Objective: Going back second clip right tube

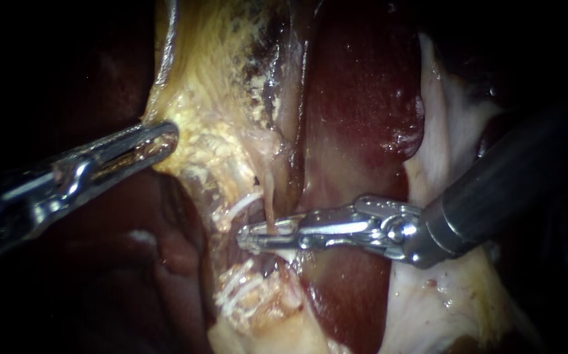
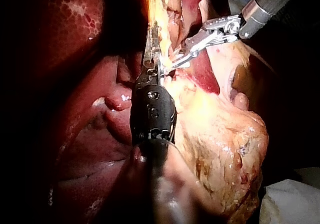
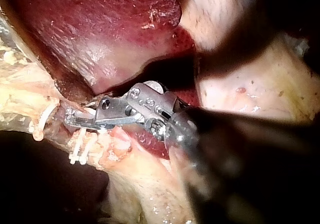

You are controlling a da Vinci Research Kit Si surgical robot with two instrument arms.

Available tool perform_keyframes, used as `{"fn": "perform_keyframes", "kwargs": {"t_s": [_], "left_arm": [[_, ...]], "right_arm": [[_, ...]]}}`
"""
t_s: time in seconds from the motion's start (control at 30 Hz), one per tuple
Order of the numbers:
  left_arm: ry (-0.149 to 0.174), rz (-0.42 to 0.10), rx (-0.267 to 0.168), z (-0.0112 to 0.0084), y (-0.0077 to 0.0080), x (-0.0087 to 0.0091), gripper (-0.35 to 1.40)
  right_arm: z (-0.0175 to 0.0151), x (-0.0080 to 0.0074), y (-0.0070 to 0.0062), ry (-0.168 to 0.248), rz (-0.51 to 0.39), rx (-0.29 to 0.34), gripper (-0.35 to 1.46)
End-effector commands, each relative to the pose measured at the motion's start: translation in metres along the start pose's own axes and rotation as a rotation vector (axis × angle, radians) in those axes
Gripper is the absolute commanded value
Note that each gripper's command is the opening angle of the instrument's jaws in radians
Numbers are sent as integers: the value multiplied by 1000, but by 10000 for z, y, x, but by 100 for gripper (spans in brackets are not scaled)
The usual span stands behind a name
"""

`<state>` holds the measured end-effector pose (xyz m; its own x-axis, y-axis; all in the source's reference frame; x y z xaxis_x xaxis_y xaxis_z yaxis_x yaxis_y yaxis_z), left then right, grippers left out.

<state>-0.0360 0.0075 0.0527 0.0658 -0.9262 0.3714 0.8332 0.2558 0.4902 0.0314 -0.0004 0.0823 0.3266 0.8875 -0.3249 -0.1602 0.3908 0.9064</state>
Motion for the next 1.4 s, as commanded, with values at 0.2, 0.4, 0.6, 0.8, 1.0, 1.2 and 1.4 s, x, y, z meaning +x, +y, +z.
{"fn": "perform_keyframes", "kwargs": {"t_s": [0.2,0.4,0.6,0.8,1.0,1.2,1.4], "left_arm": [[0,1,2,0,2,0,-35],[1,2,3,1,7,0,-35],[1,3,4,2,9,1,-35],[1,3,5,1,10,2,-35],[1,4,5,1,10,2,-35],[1,4,5,1,10,2,-35],[1,3,4,0,10,2,-35]], "right_arm": [[-1,-2,-1,-5,-2,2,-18],[-3,-2,-1,3,-114,-2,55],[-2,-5,-4,30,-252,-25,59],[-3,-10,-25,12,-326,6,60],[-3,-12,-38,-18,-400,64,60],[-2,-9,-26,-13,-446,55,60],[-5,-5,-10,-2,-480,30,60]]}}
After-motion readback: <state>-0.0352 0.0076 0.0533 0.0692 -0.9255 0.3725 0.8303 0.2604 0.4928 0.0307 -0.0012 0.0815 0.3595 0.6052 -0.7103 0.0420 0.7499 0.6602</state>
